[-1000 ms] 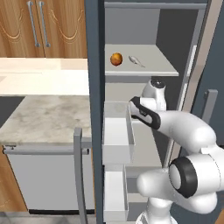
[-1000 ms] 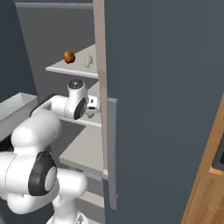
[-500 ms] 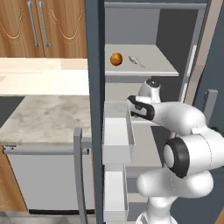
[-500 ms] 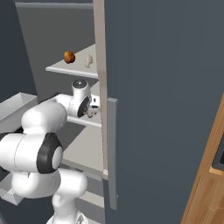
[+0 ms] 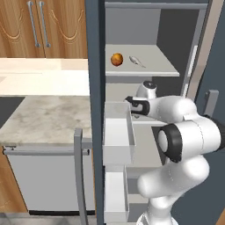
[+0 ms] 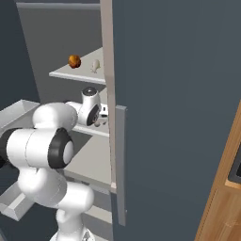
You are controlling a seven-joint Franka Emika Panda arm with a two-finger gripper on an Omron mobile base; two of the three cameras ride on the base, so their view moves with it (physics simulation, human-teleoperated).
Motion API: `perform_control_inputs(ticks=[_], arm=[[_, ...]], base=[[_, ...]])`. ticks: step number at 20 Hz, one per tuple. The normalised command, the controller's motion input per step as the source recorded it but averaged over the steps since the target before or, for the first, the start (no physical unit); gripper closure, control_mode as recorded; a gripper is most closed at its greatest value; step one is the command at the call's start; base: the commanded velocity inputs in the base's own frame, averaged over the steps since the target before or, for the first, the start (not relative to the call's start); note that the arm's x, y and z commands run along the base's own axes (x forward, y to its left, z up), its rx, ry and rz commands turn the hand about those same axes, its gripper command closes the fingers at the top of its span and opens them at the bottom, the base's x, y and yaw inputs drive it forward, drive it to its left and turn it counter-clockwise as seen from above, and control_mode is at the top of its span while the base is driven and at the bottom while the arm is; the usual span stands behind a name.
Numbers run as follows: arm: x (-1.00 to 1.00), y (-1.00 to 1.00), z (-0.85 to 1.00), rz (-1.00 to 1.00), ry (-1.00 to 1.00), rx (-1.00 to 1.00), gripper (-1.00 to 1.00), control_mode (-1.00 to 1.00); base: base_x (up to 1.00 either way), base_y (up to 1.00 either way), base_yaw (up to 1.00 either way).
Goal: Take the mushroom and orange from the second highest rack and move them to the highest rack where the fish and peach are located, to maximize freezer space. Close the freezer door after rearranging.
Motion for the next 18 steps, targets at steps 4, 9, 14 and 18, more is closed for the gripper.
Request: perform_control_inputs(ticks=[4,9,14,18], arm=[[0.28,0.00,-0.22,0.00,0.01,0.00,-1.00,-1.00],[0.02,0.00,-0.26,0.00,0.00,0.00,1.00,-1.00],[-0.20,0.01,-0.09,0.06,-0.13,0.00,1.00,-1.00],[-0.81,0.00,0.14,0.04,-0.18,0.00,1.00,-1.00]], base=[[0.00,0.00,0.00],[0.00,0.00,0.00],[0.00,0.00,0.00],[0.00,0.00,0.00]])
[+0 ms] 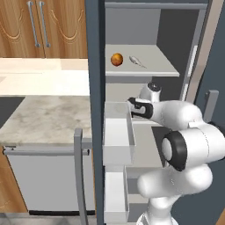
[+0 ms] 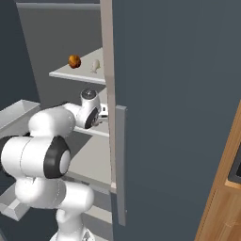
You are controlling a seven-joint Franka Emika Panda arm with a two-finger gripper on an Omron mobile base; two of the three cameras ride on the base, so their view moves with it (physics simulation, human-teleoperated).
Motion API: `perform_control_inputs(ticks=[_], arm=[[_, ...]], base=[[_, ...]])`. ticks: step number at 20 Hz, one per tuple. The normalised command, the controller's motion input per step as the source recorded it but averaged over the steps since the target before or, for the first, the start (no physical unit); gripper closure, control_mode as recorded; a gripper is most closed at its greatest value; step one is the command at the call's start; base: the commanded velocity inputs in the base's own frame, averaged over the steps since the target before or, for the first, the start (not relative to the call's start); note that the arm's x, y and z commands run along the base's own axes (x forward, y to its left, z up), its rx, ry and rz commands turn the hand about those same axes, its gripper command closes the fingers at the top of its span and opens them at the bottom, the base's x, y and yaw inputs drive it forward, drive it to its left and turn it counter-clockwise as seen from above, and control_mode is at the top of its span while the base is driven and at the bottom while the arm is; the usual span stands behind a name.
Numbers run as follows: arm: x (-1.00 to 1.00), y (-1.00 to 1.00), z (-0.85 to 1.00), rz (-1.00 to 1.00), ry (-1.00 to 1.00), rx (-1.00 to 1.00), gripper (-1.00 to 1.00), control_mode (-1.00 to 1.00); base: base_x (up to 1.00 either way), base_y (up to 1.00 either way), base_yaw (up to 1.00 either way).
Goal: Take the mushroom and orange from the second highest rack and move them to the highest rack where the fish and peach are located, to maximize freezer space. Close the freezer door after rearranging.
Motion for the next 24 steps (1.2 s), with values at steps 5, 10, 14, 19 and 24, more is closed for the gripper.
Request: perform_control_inputs(ticks=[5,10,14,19,24], arm=[[-0.86,0.03,0.74,0.01,0.00,0.00,1.00,-1.00],[-0.78,0.01,1.00,0.00,0.00,0.00,1.00,-1.00],[-0.81,0.00,0.97,0.00,0.00,0.00,1.00,-1.00],[-0.87,0.00,0.96,0.00,-0.02,0.00,1.00,-1.00],[-0.61,0.00,1.00,-0.01,-0.20,-0.01,1.00,-1.00]], base=[[0.00,0.00,0.00],[0.00,0.00,0.00],[0.00,0.00,0.00],[0.00,0.00,0.00],[0.00,0.00,0.00]])
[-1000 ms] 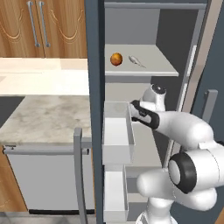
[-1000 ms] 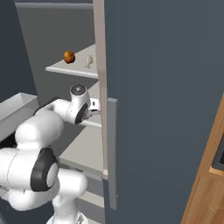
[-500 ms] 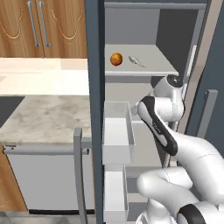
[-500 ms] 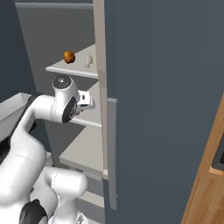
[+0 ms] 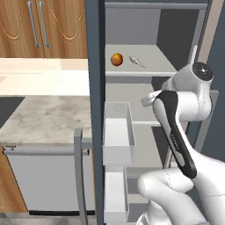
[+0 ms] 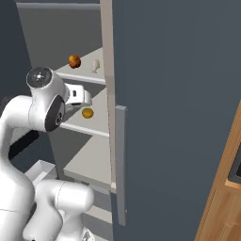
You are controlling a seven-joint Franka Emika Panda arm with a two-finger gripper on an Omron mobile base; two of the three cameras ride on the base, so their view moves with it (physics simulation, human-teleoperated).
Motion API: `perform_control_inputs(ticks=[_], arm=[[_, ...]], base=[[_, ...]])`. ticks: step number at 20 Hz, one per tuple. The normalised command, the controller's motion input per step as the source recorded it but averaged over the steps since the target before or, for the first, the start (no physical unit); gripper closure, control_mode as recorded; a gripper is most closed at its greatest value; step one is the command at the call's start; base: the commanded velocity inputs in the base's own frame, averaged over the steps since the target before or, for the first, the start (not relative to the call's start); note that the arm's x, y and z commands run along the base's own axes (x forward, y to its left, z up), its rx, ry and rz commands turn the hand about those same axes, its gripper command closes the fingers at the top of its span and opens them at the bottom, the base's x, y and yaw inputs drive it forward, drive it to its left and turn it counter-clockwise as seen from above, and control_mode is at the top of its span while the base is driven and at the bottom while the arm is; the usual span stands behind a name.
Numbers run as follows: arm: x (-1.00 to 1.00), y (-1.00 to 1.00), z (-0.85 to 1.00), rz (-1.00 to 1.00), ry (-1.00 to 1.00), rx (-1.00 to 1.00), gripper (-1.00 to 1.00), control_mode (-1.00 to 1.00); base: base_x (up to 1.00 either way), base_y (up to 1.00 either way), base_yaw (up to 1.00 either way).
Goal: Take the mushroom and orange from the second highest rack and move them to the highest rack where the fish and peach are located, to maximize freezer space. Close the freezer door after rearranging.
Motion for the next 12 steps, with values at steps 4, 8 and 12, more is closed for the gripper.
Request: perform_control_inputs(ticks=[4,8,12], arm=[[-0.15,0.00,1.00,-0.12,-0.15,-0.03,1.00,-1.00],[0.00,-0.03,0.91,-0.12,-0.03,-0.02,1.00,-1.00],[0.09,-0.20,0.77,-0.11,0.00,0.00,1.00,-1.00]], base=[[0.00,0.00,0.00],[0.00,0.00,0.00],[0.00,0.00,0.00]])
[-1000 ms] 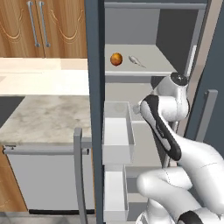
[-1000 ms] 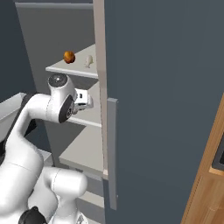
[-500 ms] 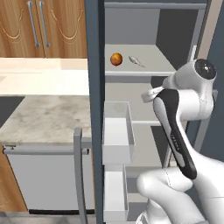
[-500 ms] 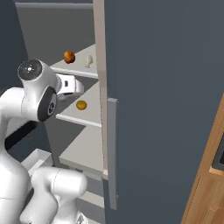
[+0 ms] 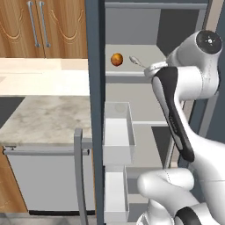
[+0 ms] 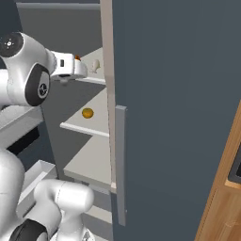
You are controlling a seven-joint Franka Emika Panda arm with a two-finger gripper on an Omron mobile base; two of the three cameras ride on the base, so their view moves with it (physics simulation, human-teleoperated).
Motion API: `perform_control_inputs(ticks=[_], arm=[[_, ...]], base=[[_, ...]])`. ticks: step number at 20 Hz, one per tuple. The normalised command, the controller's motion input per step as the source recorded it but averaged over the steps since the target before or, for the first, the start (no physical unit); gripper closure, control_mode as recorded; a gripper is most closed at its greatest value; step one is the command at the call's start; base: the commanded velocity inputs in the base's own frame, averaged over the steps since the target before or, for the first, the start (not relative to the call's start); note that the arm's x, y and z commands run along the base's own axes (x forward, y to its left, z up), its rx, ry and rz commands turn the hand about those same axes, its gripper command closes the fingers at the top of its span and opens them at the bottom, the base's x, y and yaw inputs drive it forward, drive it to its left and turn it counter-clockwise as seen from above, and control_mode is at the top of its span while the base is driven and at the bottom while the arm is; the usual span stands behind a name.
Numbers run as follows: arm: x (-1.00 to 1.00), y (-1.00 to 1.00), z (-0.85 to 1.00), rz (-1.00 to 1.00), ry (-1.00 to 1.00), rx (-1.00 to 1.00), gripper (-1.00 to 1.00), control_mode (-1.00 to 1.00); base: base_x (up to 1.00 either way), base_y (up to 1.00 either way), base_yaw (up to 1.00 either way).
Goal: Take the mushroom and orange from the second highest rack and move them to the highest rack where the fish and peach are located, to maximize freezer space. Close the freezer door after rearranging.
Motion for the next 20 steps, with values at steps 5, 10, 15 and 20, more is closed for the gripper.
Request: perform_control_inputs(ticks=[5,10,15,20], arm=[[0.46,-0.41,0.28,-0.01,0.00,0.01,1.00,-1.00],[0.69,-0.30,-0.21,0.00,0.00,0.02,1.00,-1.00],[0.73,-0.19,-0.43,0.00,0.00,0.00,1.00,-1.00],[0.78,-0.11,-0.44,0.00,0.00,0.00,1.00,-1.00]], base=[[0.00,0.00,0.00],[0.00,0.00,0.00],[0.00,0.00,0.00],[0.00,0.00,0.00]])
